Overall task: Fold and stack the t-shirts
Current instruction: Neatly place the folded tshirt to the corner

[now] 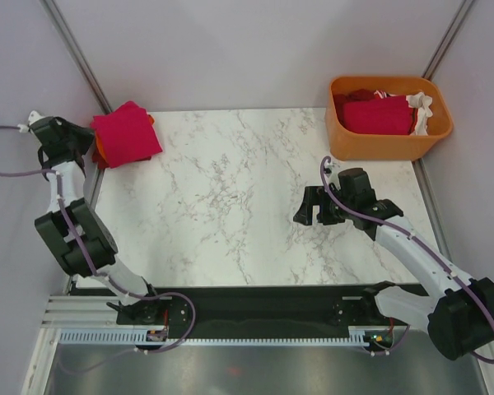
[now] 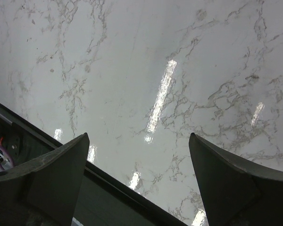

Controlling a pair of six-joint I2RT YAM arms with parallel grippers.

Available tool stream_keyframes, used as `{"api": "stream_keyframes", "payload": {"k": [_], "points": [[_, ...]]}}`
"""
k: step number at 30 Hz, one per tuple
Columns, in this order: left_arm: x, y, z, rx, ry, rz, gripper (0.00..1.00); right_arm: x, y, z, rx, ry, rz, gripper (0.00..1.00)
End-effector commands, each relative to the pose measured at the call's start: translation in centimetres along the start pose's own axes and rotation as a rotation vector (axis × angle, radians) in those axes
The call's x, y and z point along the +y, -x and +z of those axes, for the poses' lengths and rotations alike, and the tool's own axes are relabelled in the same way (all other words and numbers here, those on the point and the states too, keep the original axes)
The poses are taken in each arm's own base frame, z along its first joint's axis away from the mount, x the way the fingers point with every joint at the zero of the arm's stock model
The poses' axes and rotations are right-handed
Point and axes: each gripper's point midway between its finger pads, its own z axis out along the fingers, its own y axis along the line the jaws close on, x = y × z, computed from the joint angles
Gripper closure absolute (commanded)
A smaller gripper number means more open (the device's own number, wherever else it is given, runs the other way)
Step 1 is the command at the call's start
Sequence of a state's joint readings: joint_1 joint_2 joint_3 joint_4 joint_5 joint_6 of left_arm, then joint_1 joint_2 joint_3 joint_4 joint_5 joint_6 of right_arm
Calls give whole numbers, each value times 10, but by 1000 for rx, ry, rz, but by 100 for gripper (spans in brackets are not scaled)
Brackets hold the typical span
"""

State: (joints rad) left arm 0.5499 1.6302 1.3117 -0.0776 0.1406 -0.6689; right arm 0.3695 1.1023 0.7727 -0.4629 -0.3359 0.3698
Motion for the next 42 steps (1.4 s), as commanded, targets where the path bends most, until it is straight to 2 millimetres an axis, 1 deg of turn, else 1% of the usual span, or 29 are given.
{"api": "stream_keyframes", "payload": {"k": [1,2,4,6,7,8,9,10,12,13,14,17,20,23,25,26,27,29,30,31,32,33,34,35,36,38,40,41,42], "points": [[-70,-30,30,122,-327,58,66,8,10,-4,-42,28,-26,5],[-84,-34,35,135,-359,71,67,7,10,-4,-41,23,-25,5],[-84,-52,52,176,-365,87,69,4,10,-2,-37,9,-23,5],[-94,-67,66,199,-368,120,69,1,7,1,-25,0,-19,5],[-88,-67,76,177,-311,129,69,0,7,1,-26,-7,-16,5],[-94,-67,79,176,-296,143,70,-1,7,2,-23,-11,-17,5],[-91,-67,87,163,-272,161,70,-2,7,3,-21,-13,-14,5],[-78,-72,98,157,-199,164,70,-3,6,3,-21,-17,-16,5],[-77,-67,106,123,-173,193,69,-3,6,2,-19,-22,-16,5],[-70,-67,113,103,-135,210,69,-3,6,2,-18,-22,-17,5],[-76,-63,115,80,-133,237,69,-4,4,2,-13,-28,-18,5],[-69,-58,130,26,-69,315,67,-6,5,2,-14,-36,-13,5],[-48,-53,149,-18,33,348,67,-4,7,4,-4,-32,-17,5],[-39,-51,160,-40,81,399,67,-4,11,6,6,-33,-19,5],[-28,-67,174,-4,86,432,67,-5,11,8,13,-42,-23,5],[-28,-65,177,-8,88,441,67,-6,12,10,15,-48,-23,5],[-15,-71,185,-3,123,442,66,-8,12,10,15,-52,-23,5],[-13,-66,191,-22,144,444,66,-9,11,13,26,-55,-21,5],[-4,-72,199,-19,171,447,65,-10,10,15,32,-56,-21,5],[-13,-62,202,-39,161,447,64,-10,10,16,35,-57,-21,5],[-12,-63,206,-35,165,457,61,-12,9,17,41,-60,-17,5],[-4,-69,216,-25,182,464,60,-12,8,18,45,-62,-14,5],[-16,-56,220,-58,166,463,59,-12,8,19,46,-60,-16,5],[-17,-54,222,-61,170,475,56,-13,7,21,53,-63,-13,5],[-8,-54,228,-71,197,475,53,-14,7,22,54,-63,-14,5],[-11,-45,231,-99,197,471,45,-15,7,24,62,-67,-12,5],[-14,-38,236,-119,185,463,41,-16,6,27,72,-71,-11,5],[-13,-37,238,-125,185,460,35,-17,5,28,76,-73,-10,5],[-19,-27,239,-149,173,454,32,-17,5,28,78,-72,-9,5]]}}
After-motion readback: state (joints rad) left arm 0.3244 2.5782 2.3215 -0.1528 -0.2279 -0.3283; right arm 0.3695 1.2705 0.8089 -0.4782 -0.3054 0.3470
